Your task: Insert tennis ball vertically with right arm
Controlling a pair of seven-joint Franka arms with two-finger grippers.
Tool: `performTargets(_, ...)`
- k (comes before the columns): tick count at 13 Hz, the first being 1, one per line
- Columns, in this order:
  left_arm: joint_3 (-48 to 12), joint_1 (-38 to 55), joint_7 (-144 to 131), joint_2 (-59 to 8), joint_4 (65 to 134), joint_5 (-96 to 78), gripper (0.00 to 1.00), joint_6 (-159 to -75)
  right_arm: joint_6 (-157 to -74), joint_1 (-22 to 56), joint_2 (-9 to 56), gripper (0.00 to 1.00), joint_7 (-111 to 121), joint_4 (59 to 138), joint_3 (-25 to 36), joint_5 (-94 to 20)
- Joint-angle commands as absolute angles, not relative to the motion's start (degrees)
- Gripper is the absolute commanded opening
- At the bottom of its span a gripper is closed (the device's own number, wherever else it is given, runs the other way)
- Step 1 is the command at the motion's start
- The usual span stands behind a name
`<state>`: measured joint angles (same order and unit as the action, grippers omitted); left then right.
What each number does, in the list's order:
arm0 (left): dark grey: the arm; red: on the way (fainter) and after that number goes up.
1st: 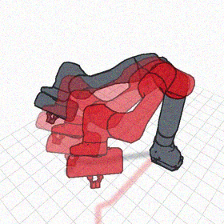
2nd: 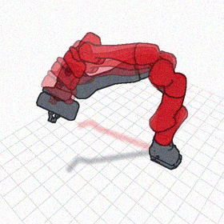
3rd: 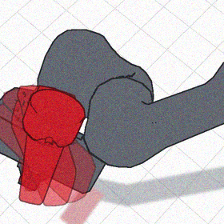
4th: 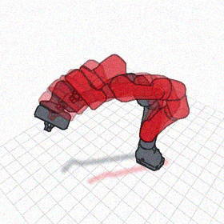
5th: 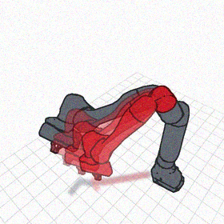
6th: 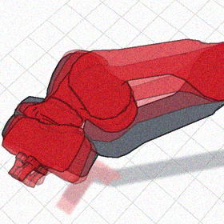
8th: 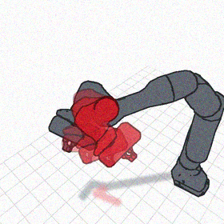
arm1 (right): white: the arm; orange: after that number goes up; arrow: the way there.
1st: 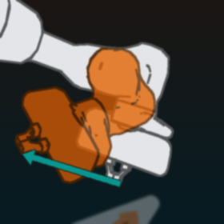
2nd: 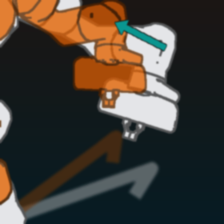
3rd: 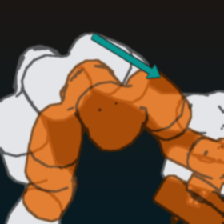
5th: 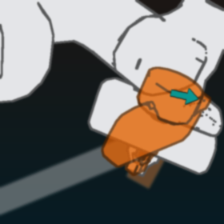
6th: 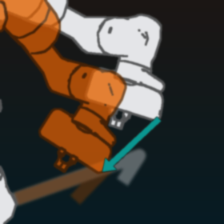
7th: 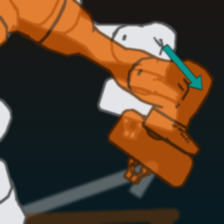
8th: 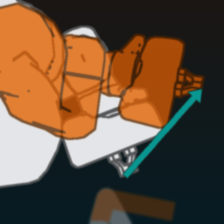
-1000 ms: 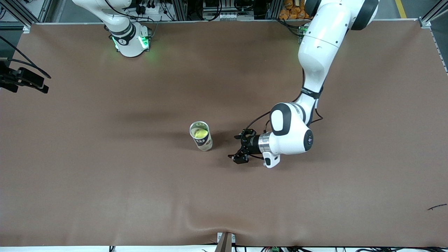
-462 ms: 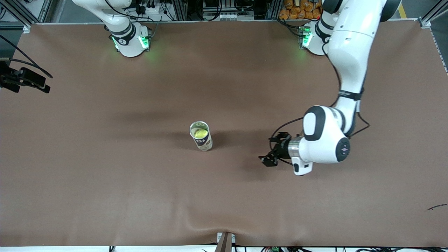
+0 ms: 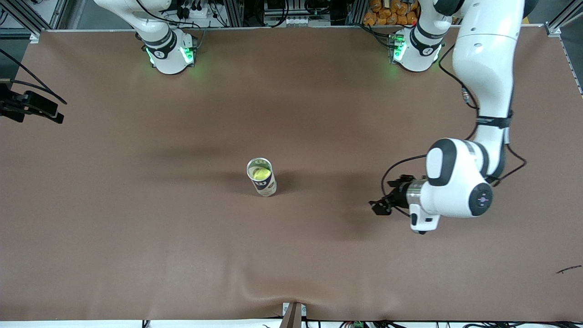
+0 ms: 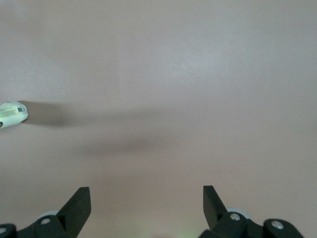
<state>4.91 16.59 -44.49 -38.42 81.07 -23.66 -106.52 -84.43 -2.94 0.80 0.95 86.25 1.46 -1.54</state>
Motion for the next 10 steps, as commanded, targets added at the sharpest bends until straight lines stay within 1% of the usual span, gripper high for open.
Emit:
performTargets(1, 4.75, 16.17, -41.67, -35.07, 82.44, -18.56, 1.0, -105.29, -83.59, -2.72, 1.23, 1.0, 0.35, 84.29, 1.14, -2.02)
performTargets(4, 4.75, 14.5, -37.72, -34.28, 82.18, -16.18, 1.0, -105.29, -83.58, -3.51, 1.32, 1.0, 0.26, 84.64, 1.32, -2.02)
performTargets(8, 4.75, 13.8, -33.76, -32.0, 82.09, -8.8, 1.0, -105.29, -83.76, -3.08, 1.32, 1.0, 0.35, 84.55, 1.32, -2.02)
performTargets(10, 3.44, 10.4, -27.54, -30.68, 82.09, -6.25, 1.0, -105.29, -83.67, -3.34, 1.41, 1.0, 0.35, 84.64, 1.32, -1.93)
